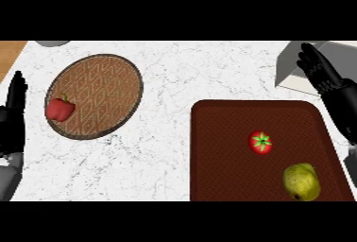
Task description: Pick the tomato from the tray and place it in the tiered shelf
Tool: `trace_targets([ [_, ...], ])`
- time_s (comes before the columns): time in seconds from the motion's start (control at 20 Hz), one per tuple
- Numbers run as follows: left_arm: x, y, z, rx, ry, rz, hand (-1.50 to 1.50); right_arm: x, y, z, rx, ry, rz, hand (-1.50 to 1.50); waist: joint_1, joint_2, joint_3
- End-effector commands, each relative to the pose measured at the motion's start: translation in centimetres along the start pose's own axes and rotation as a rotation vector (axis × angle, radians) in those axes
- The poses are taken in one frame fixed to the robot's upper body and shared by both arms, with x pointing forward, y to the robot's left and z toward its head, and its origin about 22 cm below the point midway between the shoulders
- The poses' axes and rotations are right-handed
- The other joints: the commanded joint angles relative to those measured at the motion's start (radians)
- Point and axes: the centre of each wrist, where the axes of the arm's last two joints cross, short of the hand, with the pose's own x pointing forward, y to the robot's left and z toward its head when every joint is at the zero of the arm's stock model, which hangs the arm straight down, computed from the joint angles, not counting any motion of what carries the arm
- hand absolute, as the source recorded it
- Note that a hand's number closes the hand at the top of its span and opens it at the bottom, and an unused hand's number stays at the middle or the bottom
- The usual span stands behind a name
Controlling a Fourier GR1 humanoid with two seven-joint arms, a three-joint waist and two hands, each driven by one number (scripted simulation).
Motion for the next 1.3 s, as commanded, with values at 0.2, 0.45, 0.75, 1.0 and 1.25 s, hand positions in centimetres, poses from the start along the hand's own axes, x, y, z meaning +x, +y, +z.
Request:
trace_targets([
  [0.2,1.6,-6.6,3.0,-0.258,0.058,0.190,0.00,-5.3,-2.1,3.3,-0.548,0.278,-0.148,-1.50,-0.085,-0.035,-0.026],
  [0.45,1.1,-7.0,3.8,-0.286,0.093,0.223,0.00,-11.0,-5.0,9.4,-0.782,0.560,0.147,1.50,-0.146,0.010,-0.043],
  [0.75,1.5,-7.7,4.4,-0.392,0.115,0.287,0.00,-12.7,2.3,12.2,-1.349,0.461,0.114,-1.50,-0.065,-0.037,-0.027],
  [1.0,4.9,-11.8,4.0,-0.418,0.100,0.299,0.00,-8.8,6.6,15.0,-1.271,0.282,-0.017,-1.50,-0.045,-0.037,-0.027],
  [1.25,4.2,-11.8,5.9,-0.448,0.082,0.302,0.00,-9.2,6.1,15.2,-0.971,0.478,0.082,-1.50,-0.011,-0.031,-0.029],
])
